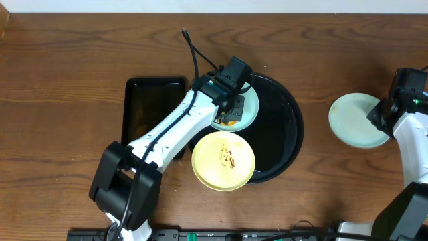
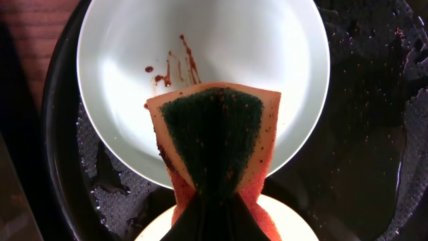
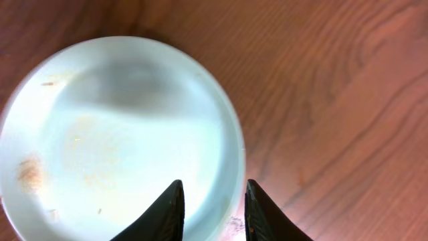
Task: Clean dirty plates on tray and stack at the side
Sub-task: 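Grip the top pale green plate rim with the right gripper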
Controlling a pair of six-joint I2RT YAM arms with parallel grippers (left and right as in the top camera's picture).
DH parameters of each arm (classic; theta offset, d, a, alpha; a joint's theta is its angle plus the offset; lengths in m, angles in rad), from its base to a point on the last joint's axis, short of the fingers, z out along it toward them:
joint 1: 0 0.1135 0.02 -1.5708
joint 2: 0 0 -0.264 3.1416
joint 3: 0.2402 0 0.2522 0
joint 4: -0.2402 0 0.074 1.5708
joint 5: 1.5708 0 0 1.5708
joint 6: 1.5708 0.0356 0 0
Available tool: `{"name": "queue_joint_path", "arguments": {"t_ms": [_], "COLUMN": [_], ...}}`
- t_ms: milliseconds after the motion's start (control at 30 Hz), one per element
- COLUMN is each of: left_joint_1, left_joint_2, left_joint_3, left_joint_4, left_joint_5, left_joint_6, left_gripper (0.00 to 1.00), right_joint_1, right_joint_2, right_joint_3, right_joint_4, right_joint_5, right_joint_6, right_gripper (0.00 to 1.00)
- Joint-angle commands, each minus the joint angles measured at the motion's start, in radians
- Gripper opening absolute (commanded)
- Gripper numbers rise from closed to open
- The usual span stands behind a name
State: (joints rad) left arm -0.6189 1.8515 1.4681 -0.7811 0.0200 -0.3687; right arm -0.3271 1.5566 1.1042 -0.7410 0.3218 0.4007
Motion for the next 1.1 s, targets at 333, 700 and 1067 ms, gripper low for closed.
{"name": "queue_joint_path", "arguments": {"t_ms": [333,700,1067], "left_joint_1": [0.081,0.086,0.086], "left_joint_2": [-0.007,0.022,0.025], "left_joint_3": [0.002,-0.002,-0.051], "left_joint_4": [0.065,0.134,0.151], "left_joint_5": [0.0,0.108,0.108], "left_joint_6": [0.08,0.154,0.148], "left_gripper": [0.07,0.07,0.08], "right_joint_1": [0.239,0.574,0.67], "right_joint_2": [0.0,0.135,0.346], "right_joint_3": [0.012,0.012,0.012], "right_joint_4": [0.09,0.236,0.356], "right_joint_5": [-0.715,-0.618,-0.599], "right_joint_6": [-0.264,-0.063,0.059], "right_gripper": [0.36,0.39,0.25]}}
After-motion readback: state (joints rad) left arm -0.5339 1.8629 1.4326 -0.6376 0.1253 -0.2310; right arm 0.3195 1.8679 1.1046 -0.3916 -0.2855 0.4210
